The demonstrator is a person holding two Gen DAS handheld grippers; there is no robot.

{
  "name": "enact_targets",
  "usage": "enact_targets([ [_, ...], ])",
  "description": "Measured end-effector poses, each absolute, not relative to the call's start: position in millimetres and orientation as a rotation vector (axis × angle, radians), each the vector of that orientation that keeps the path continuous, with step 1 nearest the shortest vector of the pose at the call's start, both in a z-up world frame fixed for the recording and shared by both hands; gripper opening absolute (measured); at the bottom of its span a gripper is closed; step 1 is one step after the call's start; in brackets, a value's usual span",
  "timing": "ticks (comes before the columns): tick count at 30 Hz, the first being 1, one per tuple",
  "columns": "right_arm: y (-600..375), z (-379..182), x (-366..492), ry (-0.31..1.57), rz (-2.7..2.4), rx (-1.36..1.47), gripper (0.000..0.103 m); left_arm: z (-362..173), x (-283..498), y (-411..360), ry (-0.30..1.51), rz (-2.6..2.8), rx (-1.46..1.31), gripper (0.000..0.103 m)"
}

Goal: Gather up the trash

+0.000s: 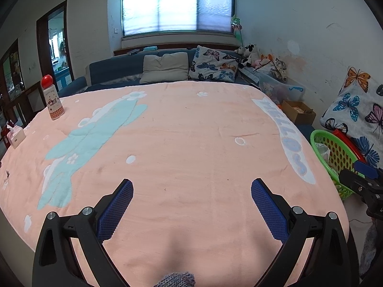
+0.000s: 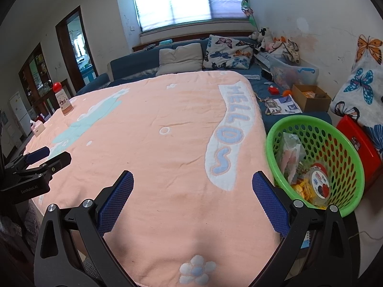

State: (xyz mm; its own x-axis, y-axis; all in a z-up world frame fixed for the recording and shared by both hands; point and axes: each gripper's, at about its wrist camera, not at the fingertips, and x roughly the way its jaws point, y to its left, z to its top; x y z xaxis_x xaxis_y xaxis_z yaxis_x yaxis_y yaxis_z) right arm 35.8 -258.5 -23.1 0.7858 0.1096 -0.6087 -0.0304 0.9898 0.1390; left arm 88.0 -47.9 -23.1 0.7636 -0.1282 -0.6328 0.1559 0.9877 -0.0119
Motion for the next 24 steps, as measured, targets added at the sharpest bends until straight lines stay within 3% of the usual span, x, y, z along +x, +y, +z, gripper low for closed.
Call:
enact_targets([
  [24,-257.8,-21.1,35.2,0.663,0.074,0.127,0.098,-19.5,87.0,-47.9,0.665,-0.147,0.034,0.096],
])
